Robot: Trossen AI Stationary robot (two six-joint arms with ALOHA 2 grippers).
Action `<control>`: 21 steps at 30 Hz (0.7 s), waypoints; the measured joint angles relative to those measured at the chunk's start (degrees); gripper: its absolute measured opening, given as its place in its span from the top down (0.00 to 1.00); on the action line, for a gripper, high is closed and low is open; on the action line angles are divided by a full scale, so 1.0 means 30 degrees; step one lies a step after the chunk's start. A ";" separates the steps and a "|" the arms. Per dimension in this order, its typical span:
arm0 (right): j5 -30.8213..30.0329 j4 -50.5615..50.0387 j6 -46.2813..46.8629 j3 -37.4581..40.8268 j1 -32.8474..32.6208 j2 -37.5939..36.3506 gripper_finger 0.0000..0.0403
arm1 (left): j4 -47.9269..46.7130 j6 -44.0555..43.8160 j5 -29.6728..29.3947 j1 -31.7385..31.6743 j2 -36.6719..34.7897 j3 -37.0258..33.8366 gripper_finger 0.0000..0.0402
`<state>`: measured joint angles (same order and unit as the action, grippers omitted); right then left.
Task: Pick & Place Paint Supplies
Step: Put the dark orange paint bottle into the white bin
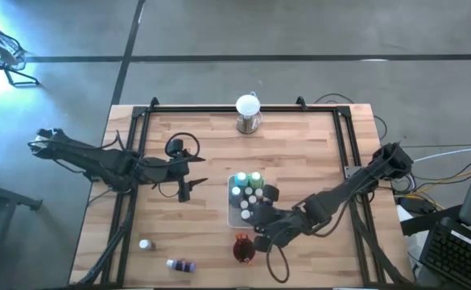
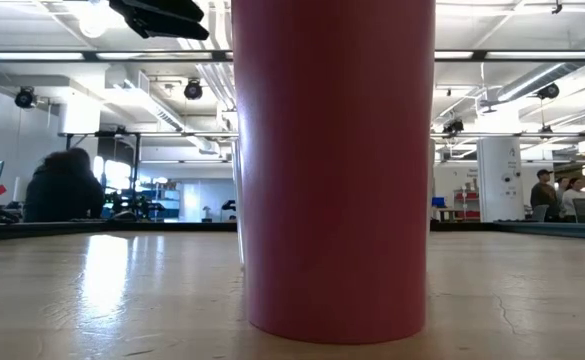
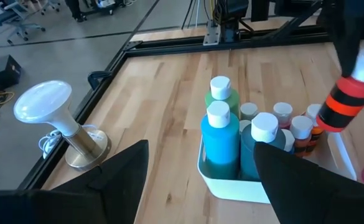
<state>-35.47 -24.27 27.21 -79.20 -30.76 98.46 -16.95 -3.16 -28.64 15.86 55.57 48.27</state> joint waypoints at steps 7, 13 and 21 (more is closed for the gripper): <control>0.0694 0.5708 -0.1612 0.3720 0.0007 -0.1762 0.73 | 0.0228 0.0096 0.0006 0.0000 0.0000 0.0000 0.27; 0.0855 0.9398 -0.2004 0.6661 0.0096 -0.2830 0.73 | 0.0752 0.0155 0.0007 0.0000 0.0000 0.0000 0.27; 0.1804 1.0612 -0.2373 0.7265 0.0512 -0.2507 0.73 | 0.1304 0.0679 0.0005 0.0000 0.0000 0.0000 0.27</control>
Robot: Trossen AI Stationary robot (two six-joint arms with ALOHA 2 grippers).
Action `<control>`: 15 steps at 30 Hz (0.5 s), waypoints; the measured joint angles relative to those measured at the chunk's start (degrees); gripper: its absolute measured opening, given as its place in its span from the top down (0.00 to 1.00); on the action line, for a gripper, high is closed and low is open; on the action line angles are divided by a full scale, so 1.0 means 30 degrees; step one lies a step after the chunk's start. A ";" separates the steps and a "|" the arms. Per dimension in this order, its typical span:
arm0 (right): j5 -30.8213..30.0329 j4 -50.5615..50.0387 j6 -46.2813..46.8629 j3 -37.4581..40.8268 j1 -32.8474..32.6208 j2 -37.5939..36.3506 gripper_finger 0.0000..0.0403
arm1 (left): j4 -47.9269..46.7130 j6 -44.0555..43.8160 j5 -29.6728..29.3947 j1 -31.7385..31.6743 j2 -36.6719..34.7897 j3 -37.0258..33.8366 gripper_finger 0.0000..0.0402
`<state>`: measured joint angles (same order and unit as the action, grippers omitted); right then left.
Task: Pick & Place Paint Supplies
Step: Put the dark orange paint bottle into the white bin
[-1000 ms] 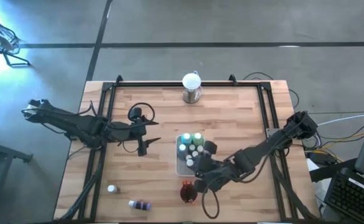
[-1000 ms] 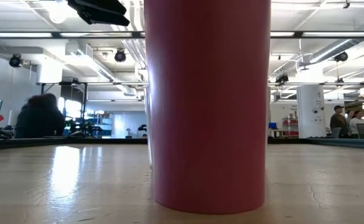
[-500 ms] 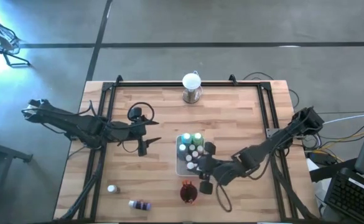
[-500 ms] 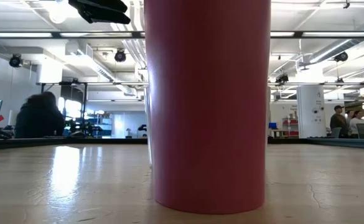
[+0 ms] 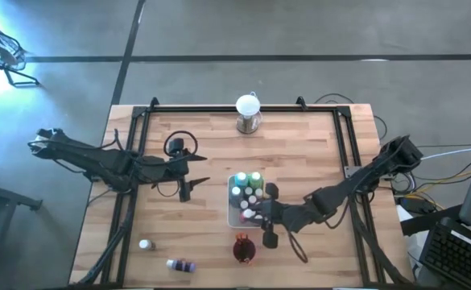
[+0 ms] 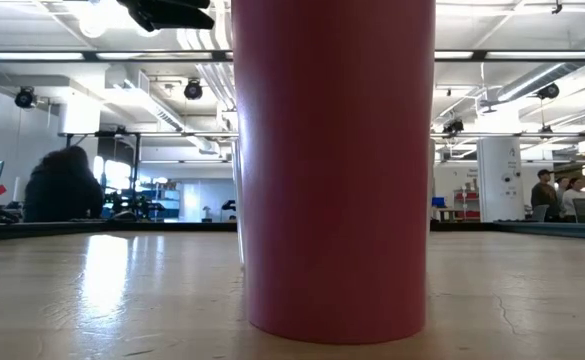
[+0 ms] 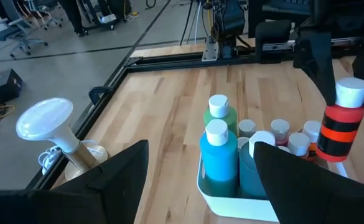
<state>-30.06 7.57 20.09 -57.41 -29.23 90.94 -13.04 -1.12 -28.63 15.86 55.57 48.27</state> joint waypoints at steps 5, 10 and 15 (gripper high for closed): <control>0.0085 0.0038 -0.0451 -0.0077 0.0128 0.0078 0.73 | 0.0037 0.0071 0.0002 0.0000 0.0000 0.0000 0.27; 0.0207 -0.0032 -0.0571 -0.0045 0.0267 0.0381 0.73 | 0.0066 0.0081 0.0002 0.0000 0.0000 0.0000 0.27; 0.0491 0.0005 -0.0638 0.0193 0.0422 0.0362 0.73 | 0.0073 0.0086 0.0002 0.0000 0.0000 0.0000 0.27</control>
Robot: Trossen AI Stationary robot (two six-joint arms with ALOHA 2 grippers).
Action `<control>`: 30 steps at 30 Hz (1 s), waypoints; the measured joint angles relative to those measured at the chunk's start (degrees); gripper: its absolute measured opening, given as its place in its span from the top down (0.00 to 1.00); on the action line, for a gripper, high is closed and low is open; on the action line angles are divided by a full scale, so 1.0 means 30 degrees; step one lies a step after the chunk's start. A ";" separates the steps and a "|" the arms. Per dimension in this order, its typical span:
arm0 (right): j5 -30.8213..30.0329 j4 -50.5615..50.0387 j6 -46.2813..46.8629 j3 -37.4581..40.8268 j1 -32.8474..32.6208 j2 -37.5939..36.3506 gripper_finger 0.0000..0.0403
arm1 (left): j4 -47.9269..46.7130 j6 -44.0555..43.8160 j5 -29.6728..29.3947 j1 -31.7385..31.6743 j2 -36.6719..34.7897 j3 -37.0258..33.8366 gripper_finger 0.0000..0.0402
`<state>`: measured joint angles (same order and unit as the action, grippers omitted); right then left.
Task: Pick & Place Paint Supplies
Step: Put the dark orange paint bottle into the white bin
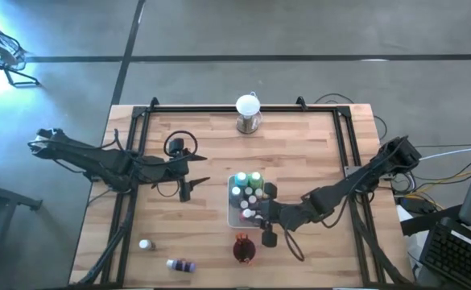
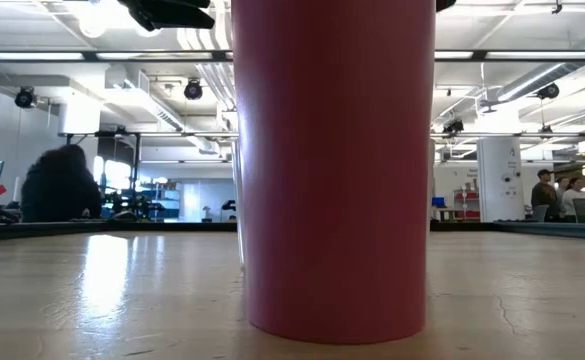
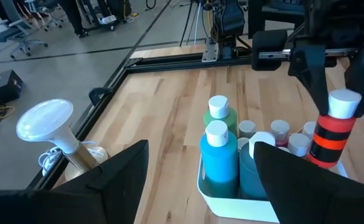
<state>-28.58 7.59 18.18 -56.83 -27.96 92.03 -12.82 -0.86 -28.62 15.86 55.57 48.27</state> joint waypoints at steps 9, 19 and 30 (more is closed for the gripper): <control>0.1010 0.0476 -0.0072 0.0026 0.0391 0.1027 0.73 | 0.0020 0.0031 0.0000 -0.0007 0.0000 0.0000 0.27; 0.1068 0.0192 0.0439 0.0018 0.0470 0.1494 0.73 | 0.0085 0.0311 0.0000 -0.0007 0.0000 0.0000 0.27; 0.1102 0.0019 0.0529 0.0155 0.0503 0.1574 0.73 | 0.0117 0.0321 0.0000 -0.0007 0.0000 0.0000 0.27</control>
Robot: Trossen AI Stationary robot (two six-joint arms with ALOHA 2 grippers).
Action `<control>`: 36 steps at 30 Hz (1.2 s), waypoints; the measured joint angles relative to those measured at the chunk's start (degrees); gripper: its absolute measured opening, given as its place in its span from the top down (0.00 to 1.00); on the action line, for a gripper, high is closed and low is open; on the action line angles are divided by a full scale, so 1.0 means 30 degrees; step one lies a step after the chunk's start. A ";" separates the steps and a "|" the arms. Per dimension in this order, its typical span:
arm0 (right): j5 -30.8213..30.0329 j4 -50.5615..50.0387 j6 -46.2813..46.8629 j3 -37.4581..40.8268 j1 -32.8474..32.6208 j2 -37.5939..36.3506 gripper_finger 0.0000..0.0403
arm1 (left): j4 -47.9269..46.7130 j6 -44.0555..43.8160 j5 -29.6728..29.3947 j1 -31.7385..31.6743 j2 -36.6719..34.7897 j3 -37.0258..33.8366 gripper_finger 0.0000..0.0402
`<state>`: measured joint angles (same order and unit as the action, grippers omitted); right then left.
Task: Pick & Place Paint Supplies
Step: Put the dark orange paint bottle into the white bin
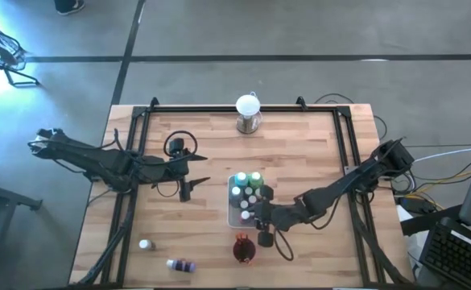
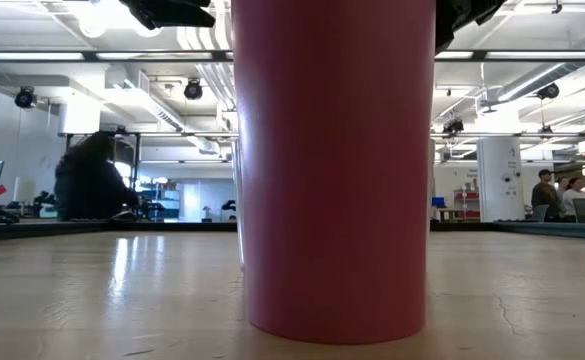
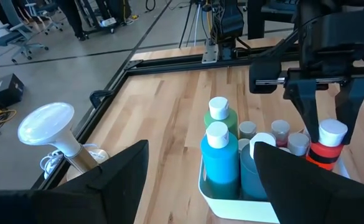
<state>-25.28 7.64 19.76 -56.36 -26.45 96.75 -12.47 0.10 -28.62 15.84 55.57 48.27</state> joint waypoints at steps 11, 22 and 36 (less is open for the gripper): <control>0.0481 0.0022 0.0472 0.0521 0.0144 0.0087 0.73 | 0.0007 -0.0007 0.0000 0.0000 0.0000 0.0007 0.27; 0.0714 0.0049 0.0814 0.0833 0.0202 0.0087 0.72 | 0.0015 -0.0007 0.0000 0.0000 0.0000 0.0007 0.27; 0.1033 -0.0373 0.0929 0.0840 0.0202 0.0087 0.70 | 0.0012 -0.0015 0.0007 0.0000 0.0000 0.0007 0.27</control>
<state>-22.18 6.52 22.55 -53.84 -25.85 97.01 -12.43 0.05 -28.60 15.84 55.57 48.29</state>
